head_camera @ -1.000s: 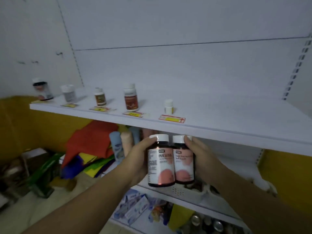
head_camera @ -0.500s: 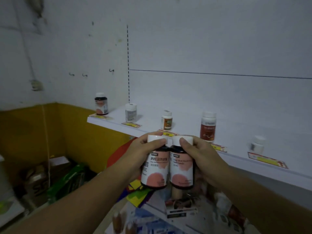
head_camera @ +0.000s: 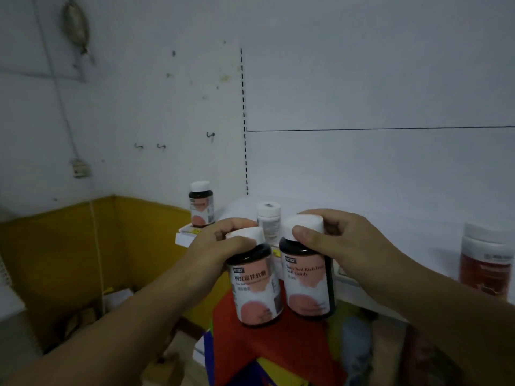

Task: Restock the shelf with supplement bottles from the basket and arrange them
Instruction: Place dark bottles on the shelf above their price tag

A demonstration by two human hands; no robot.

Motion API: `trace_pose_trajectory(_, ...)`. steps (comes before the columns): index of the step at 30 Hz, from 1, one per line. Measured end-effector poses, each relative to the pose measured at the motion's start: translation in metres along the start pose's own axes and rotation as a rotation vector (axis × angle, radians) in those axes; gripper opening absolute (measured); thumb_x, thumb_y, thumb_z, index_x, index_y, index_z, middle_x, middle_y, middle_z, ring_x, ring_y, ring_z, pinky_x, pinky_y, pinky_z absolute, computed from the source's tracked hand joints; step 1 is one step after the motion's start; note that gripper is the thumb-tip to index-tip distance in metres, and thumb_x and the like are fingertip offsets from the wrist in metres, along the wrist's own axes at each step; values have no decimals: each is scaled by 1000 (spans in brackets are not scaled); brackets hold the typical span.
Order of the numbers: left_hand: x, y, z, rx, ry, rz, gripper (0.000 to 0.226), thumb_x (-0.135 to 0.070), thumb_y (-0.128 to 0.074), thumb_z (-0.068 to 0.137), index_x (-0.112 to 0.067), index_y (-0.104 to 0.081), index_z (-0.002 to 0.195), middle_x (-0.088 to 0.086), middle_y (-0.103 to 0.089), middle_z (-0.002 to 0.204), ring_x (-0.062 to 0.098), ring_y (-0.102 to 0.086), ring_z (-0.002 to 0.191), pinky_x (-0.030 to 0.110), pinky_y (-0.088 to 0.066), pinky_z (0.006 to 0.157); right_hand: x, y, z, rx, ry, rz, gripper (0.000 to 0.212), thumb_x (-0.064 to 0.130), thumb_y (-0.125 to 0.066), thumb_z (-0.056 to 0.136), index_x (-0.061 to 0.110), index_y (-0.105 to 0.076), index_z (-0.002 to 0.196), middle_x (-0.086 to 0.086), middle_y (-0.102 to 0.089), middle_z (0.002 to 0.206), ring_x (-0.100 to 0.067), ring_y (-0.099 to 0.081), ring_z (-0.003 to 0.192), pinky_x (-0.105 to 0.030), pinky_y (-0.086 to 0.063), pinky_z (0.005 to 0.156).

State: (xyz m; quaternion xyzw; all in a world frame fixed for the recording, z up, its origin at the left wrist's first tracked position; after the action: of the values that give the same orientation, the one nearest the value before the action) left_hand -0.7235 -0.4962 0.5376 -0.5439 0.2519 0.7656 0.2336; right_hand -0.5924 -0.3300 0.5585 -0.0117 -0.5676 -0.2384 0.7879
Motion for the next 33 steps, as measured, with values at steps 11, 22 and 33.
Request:
trace_pose_trajectory(11, -43, 117, 117, -213, -217, 186, 19, -18, -75, 71, -27, -72, 88, -5, -76, 88, 4, -71, 77, 16, -57, 65, 17, -40, 137, 9, 78, -321, 35, 50, -77, 55, 35, -67, 85, 16, -69, 80, 0, -63, 76, -14, -43, 56)
trace_pose_trajectory(22, -25, 234, 276, -215, -334, 182, 35, -25, -75, 71, -18, -67, 104, 1, -69, 104, 15, -65, 95, 33, -55, 81, -26, -111, 259, -165, -59, -577, 35, 43, -75, 67, 27, -66, 96, 14, -66, 97, -1, -60, 85, -16, -43, 61)
trace_pose_trajectory(33, 43, 210, 356, 255, -149, 280, 31, -15, -71, 72, -25, -64, 100, -10, -58, 93, 4, -56, 86, 20, -49, 60, -56, -136, 261, -200, -107, -795, 37, 53, -64, 69, 36, -56, 100, 18, -64, 100, 0, -61, 93, -26, -55, 78)
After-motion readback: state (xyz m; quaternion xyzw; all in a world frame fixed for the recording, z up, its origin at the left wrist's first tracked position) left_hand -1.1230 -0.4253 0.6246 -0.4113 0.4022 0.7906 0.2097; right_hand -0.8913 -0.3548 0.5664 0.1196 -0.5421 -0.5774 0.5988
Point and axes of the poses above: each hand's wrist, its own z-axis towards the middle knuckle, its own y-axis out of the back of the hand, x = y × z, the point moved 1 cm from there along z, towards the middle knuckle
